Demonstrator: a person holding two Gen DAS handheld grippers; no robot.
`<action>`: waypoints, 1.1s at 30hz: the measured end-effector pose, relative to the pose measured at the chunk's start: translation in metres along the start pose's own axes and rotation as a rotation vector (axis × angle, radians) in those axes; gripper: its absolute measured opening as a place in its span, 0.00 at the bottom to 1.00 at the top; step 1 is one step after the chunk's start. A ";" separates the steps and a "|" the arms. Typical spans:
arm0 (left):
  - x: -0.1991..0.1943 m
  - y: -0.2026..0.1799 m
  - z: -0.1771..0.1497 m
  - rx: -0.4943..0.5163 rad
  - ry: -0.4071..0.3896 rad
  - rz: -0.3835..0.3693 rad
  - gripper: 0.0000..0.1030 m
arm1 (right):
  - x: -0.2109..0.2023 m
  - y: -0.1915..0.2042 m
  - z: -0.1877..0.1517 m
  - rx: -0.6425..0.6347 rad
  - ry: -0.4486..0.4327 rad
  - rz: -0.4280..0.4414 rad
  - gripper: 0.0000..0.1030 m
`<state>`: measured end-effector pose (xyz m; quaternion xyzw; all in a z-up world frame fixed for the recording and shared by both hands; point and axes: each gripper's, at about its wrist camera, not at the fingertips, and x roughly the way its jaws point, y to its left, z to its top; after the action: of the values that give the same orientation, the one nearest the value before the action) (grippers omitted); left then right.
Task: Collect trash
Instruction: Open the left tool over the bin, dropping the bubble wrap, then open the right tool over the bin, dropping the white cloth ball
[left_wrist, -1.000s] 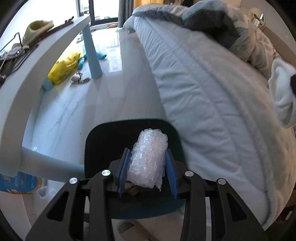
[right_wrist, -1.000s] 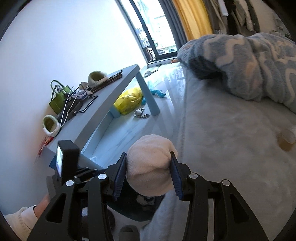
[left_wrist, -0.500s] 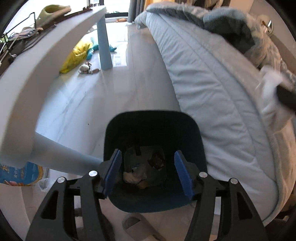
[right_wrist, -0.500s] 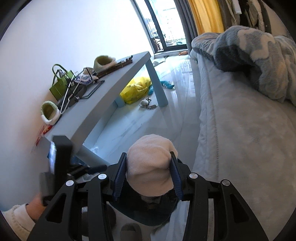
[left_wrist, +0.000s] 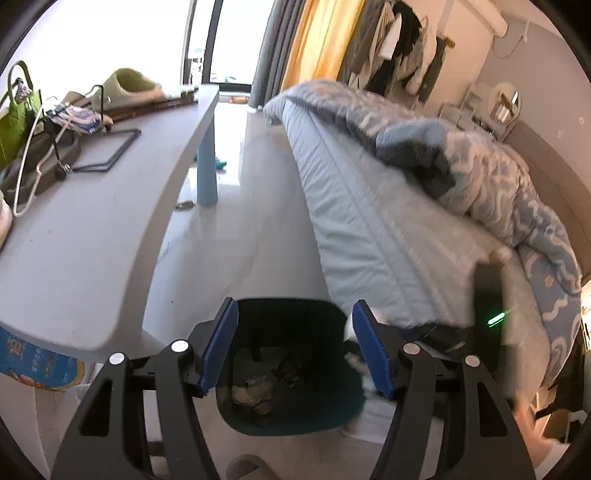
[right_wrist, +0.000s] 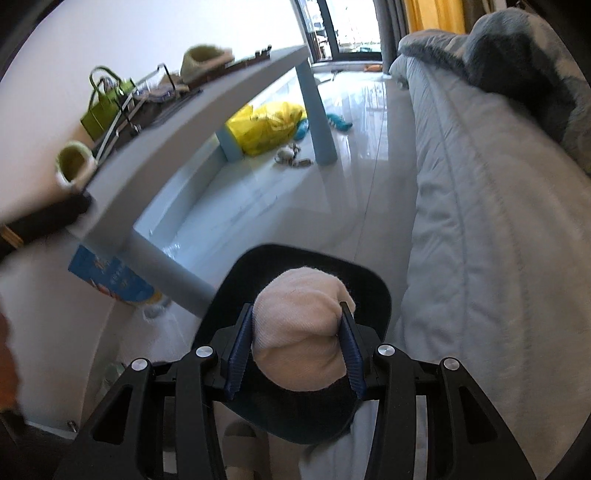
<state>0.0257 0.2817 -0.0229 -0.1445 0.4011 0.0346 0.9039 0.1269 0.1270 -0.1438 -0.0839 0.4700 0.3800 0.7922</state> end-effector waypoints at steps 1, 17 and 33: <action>-0.004 -0.001 0.002 -0.009 -0.014 -0.009 0.66 | 0.005 0.001 -0.002 -0.002 0.011 -0.004 0.44; -0.026 -0.025 0.022 -0.012 -0.094 -0.038 0.55 | 0.063 0.018 -0.017 -0.055 0.147 -0.045 0.44; -0.040 -0.047 0.035 0.030 -0.146 -0.045 0.46 | 0.037 0.014 -0.010 -0.101 0.087 -0.070 0.70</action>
<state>0.0322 0.2486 0.0400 -0.1370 0.3310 0.0188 0.9334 0.1206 0.1512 -0.1756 -0.1568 0.4810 0.3712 0.7786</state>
